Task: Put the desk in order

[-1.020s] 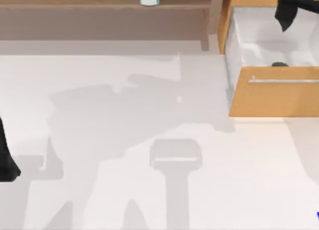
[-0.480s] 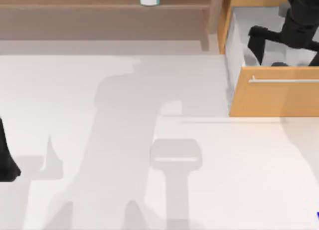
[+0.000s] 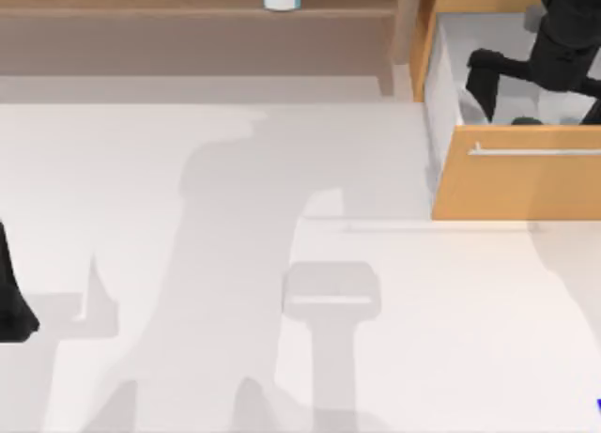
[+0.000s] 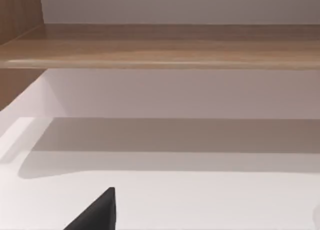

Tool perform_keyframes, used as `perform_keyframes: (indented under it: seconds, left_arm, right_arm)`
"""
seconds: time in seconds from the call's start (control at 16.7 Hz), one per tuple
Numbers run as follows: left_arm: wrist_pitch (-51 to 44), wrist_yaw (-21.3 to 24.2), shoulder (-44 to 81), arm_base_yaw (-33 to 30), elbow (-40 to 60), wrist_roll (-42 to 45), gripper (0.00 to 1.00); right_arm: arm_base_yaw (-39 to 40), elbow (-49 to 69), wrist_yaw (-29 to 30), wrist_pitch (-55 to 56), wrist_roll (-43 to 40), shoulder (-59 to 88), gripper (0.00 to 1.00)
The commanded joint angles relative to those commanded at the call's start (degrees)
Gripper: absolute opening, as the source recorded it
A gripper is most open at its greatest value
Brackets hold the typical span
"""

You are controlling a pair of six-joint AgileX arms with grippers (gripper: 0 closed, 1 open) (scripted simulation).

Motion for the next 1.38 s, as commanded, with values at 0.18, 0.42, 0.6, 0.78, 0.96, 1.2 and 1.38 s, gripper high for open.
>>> perform_keyframes:
  seconds: [0.18,0.42,0.6,0.78,0.96,1.2,1.38]
  left_arm:
    - [0.00,0.00,0.00,0.00,0.00,0.00,1.00]
    - [0.00,0.00,0.00,0.00,0.00,0.00,1.00]
    - [0.00,0.00,0.00,0.00,0.00,0.00,1.00]
    - [0.00,0.00,0.00,0.00,0.00,0.00,1.00]
    - [0.00,0.00,0.00,0.00,0.00,0.00,1.00]
    - [0.00,0.00,0.00,0.00,0.00,0.00,1.00]
    - [0.00,0.00,0.00,0.00,0.00,0.00,1.00]
  right_arm:
    - [0.01,-1.00,0.02,0.71,0.05,-0.36,1.00]
    - [0.00,-2.73,0.04,2.00,0.08,-0.77,1.00]
    - [-0.03,-3.55,0.07,2.95,0.06,-0.53,1.00]
    - [-0.08,-3.65,0.12,4.11,-0.02,0.32,1.00]
    - [-0.15,-3.60,0.04,5.31,-0.09,1.65,1.00]
    - [-0.15,-3.60,0.04,5.31,-0.09,1.65,1.00]
    - [-0.15,-3.60,0.04,5.31,-0.09,1.65,0.77]
